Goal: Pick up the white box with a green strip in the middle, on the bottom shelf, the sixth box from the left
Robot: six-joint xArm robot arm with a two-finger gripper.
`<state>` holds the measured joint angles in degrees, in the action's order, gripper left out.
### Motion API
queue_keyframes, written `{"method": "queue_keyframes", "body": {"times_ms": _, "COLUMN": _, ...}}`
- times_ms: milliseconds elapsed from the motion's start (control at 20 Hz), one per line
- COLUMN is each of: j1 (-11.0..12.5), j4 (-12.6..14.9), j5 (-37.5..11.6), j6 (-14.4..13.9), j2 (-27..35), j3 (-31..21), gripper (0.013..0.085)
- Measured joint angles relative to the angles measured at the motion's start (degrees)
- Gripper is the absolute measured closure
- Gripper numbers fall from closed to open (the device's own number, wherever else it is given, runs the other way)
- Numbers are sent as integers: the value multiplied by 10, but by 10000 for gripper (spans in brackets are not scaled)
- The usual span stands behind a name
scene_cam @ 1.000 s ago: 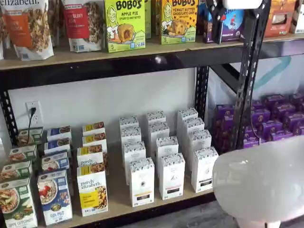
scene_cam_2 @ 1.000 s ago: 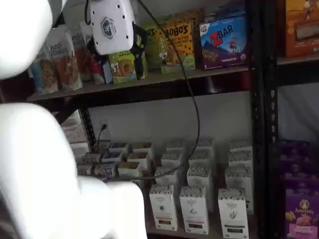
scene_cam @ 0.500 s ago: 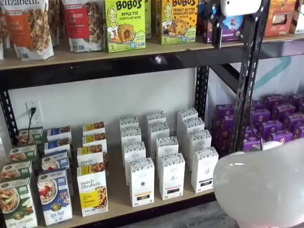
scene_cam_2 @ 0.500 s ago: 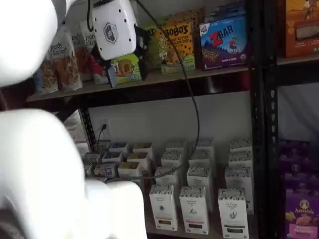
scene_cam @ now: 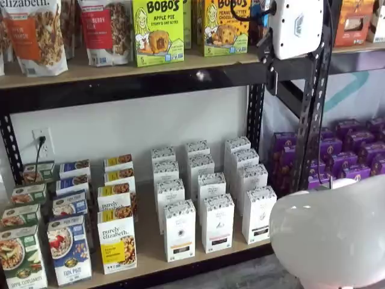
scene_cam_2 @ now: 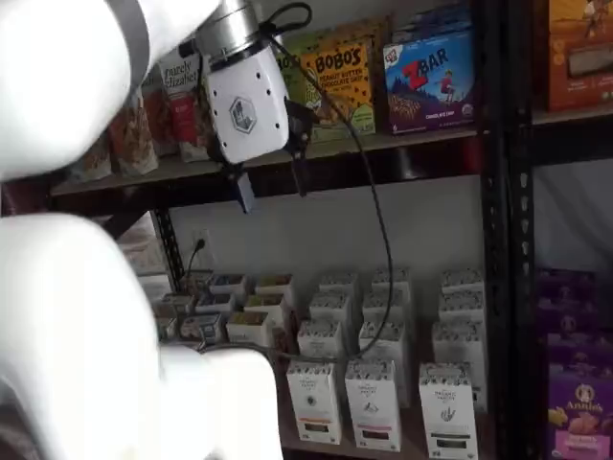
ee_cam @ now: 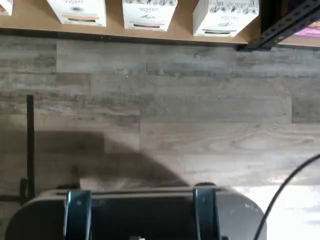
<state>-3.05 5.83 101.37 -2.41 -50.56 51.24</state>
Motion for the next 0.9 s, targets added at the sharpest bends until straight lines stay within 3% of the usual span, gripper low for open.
{"method": "queue_keyframes", "body": {"times_ms": 450, "j1": 40, "j4": -16, "j5": -139, "j6": 25, "j2": -7, "j3": -112, "gripper": 130}}
{"method": "queue_keyframes", "body": {"times_ms": 900, "j1": 47, "j4": -10, "j5": -270, "j6": 20, "j2": 27, "j3": -197, "gripper": 130}}
